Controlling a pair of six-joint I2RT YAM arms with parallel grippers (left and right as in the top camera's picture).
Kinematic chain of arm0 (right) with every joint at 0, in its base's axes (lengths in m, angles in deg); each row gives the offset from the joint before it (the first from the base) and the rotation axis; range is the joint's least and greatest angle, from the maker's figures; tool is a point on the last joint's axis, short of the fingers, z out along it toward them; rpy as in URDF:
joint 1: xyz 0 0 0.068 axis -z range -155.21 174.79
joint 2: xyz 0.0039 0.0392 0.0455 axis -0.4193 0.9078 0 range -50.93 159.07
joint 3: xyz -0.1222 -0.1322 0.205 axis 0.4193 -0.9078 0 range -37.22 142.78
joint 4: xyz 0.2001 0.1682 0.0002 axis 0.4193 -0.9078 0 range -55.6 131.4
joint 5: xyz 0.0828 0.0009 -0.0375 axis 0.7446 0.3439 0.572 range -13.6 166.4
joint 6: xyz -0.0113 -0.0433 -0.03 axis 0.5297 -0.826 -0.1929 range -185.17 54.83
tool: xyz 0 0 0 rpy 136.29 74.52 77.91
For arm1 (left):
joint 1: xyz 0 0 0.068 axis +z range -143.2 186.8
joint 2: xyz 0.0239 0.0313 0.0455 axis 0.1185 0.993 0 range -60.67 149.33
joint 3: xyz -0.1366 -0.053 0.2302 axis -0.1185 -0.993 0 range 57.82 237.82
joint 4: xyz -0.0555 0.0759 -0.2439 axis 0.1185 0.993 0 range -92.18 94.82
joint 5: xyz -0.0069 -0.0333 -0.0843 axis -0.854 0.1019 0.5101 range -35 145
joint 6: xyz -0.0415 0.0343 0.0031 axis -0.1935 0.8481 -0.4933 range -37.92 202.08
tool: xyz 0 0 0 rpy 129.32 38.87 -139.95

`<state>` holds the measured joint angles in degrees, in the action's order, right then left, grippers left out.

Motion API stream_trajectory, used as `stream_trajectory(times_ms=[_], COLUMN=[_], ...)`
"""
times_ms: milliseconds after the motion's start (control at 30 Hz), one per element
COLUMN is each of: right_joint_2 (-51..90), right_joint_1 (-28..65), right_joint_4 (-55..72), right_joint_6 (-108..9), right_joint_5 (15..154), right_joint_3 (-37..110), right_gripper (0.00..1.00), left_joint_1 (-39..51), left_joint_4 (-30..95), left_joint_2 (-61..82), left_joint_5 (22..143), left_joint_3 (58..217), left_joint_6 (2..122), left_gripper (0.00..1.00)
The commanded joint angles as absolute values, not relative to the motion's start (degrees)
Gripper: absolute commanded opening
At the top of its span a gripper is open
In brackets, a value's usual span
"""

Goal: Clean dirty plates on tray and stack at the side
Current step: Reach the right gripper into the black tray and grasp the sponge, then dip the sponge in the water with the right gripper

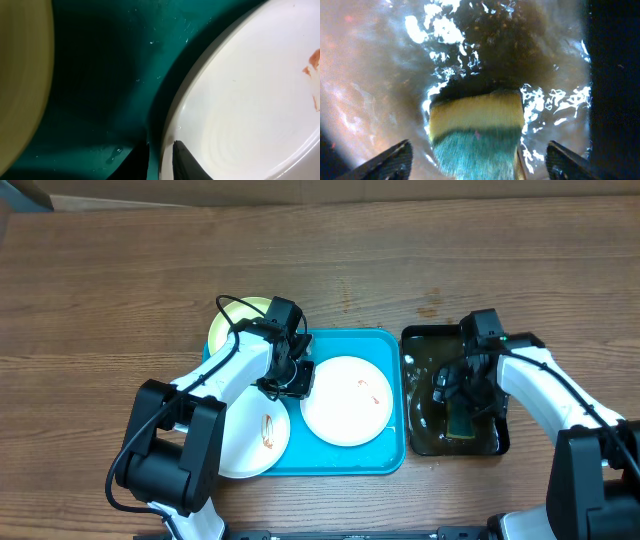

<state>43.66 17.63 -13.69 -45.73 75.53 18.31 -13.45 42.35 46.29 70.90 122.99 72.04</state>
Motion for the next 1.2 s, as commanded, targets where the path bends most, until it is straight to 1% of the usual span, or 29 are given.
stream_trajectory(times_ms=[0,33,67,100,133,167,200,233,267,333,400,467,500,533,567,600,633,700,833,900,933,967,1033,1167], right_joint_2=[43.6,43.6,43.6,43.6,43.6,43.6,43.6,43.6,43.6,43.6,43.6,43.6,43.6,43.6,43.6,43.6,43.6,43.5,41.8,40.4,39.4,38.9,37.5,37.0], right_joint_1=[17.7,17.7,17.7,17.7,17.7,17.7,17.7,17.7,17.7,17.7,17.7,17.7,17.7,17.7,17.7,17.7,17.7,17.7,17.8,17.7,17.7,17.7,17.7,17.7], right_joint_4=[-16.1,-16.4,-16.4,-15.8,-15.0,-14.2,-13.0,-12.0,-11.1,-9.6,-9.3,-9.4,-9.5,-9.3,-9.1,-8.9,-8.7,-9.0,-17.8,-22.5,-25.7,-27.3,-30.0,-28.8], right_joint_6=[-44.9,-44.0,-43.7,-43.7,-43.7,-43.7,-43.7,-43.6,-43.4,-43.0,-42.7,-42.6,-42.6,-42.6,-42.6,-42.6,-42.6,-42.8,-44.4,-44.4,-44.4,-44.4,-44.4,-44.4], right_joint_5=[75.2,75.2,75.6,75.6,75.6,75.7,76.1,76.6,77.1,77.6,77.6,77.6,77.6,77.5,77.5,77.5,77.6,77.6,77.6,77.8,77.8,77.8,77.8,76.3], right_joint_3=[19.4,18.6,17.5,16.4,15.3,14.2,13.1,12.2,11.4,10.6,10.5,10.4,10.3,10.1,9.9,9.8,9.8,10.4,18.6,23.4,26.4,27.7,29.5,27.8], right_gripper=[0.84,0.75,0.57,0.45,0.38,0.38,0.43,0.55,0.61,0.61,0.58,0.58,0.49,0.35,0.29,0.13,0.04,0.04,0.04,0.04,0.04,0.04,0.04,0.04], left_joint_1=[-13.9,-13.9,-13.9,-13.9,-13.9,-13.9,-13.9,-13.9,-13.9,-13.9,-13.9,-13.9,-13.9,-13.9,-13.9,-13.9,-13.9,-13.9,-13.9,-13.9,-13.9,-13.9,-13.9,-13.9], left_joint_4=[42.4,42.4,42.4,42.4,42.4,42.4,42.4,42.4,42.4,42.4,42.4,42.4,42.4,42.5,42.6,42.6,42.6,42.6,42.5,42.5,42.5,42.5,42.5,42.5], left_joint_2=[47.2,47.2,47.2,47.2,47.2,47.2,47.2,47.2,47.2,47.2,47.2,47.2,47.2,47.2,47.2,47.2,47.2,47.2,47.2,47.2,47.2,47.2,47.2,47.2], left_joint_5=[71.3,71.3,71.3,71.3,71.3,71.3,71.3,71.3,71.3,71.3,71.3,71.3,71.3,71.3,71.3,71.3,71.3,71.3,71.3,71.3,71.1,71.1,71.1,71.1], left_joint_3=[122.6,122.6,122.6,122.6,122.6,122.6,122.6,122.6,122.6,122.6,122.6,122.6,122.6,122.6,122.6,122.6,122.6,122.6,122.6,122.6,122.6,122.6,122.6,122.6], left_joint_6=[72.9,72.9,72.9,72.9,72.9,72.9,72.9,72.9,72.9,72.9,72.9,72.9,72.9,72.9,72.9,72.9,72.9,72.9,72.9,72.9,72.9,72.9,72.9,72.9], left_gripper=[0.19,0.19,0.19,0.19,0.19,0.19,0.19,0.19,0.20,0.19,0.19,0.19,0.19,0.19,0.19,0.19,0.19,0.19,0.17,0.12,0.07,0.04,0.04,0.04])
